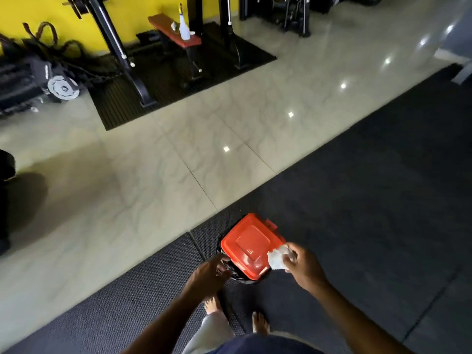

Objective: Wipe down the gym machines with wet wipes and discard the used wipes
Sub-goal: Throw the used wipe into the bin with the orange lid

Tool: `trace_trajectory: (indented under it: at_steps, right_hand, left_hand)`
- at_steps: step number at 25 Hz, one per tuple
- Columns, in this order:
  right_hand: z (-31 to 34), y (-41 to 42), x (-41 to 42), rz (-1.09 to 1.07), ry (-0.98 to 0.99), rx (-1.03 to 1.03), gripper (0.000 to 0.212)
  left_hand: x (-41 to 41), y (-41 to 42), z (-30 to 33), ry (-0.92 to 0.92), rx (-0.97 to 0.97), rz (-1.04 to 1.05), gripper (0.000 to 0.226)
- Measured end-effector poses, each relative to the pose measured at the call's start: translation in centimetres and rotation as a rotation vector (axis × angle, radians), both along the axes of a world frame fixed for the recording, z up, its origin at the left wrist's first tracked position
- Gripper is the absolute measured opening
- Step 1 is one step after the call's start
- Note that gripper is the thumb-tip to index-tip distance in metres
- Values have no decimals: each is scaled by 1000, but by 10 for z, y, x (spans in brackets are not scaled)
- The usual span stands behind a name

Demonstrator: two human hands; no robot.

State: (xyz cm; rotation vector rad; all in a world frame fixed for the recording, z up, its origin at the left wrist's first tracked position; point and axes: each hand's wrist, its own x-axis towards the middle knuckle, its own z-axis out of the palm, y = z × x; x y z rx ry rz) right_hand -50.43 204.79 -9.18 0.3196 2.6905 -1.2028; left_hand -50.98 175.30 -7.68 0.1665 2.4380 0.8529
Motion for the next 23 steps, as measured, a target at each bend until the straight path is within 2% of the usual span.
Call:
trace_trajectory:
  at_steps: [3,6,9,12,14,16,17,20,23]
  right_hand:
    - [-2,-12,-28,-95,21,28,29]
    - [-5,-26,-40,-119,29,1,22]
    - [-13,-41,-42,-203,-46,-46,16]
    - [-18,-50,-45,-211,-52,-71,14]
    - [-21,-50,-52,-209,-66,-100,5]
    - [-25,-52,-62,-175,-73,-131,29]
    - [-27,-53,-69,-177,-91,-143,31]
    - [-34,-59,-83,-183,-110,-68,14]
    - [-39,-60,-89,-205,-95,-17,20]
  left_hand:
    - [-41,-18,-7,-47,9,-68,39]
    - [-79,-34,-12,-46,20,-127,41]
    - [-109,-43,-12,-75,16,-181,40]
    - [-132,-47,-11,-72,21,-213,39]
    - [-143,-51,-10,-71,35,-205,37]
    - [-152,-57,-12,-58,21,-217,36]
    - [-156,-59,-14,-57,19,-229,36]
    - [-169,-58,-20,-85,-5,-264,38]
    - [-184,-47,-22,-110,-6,-279,36]
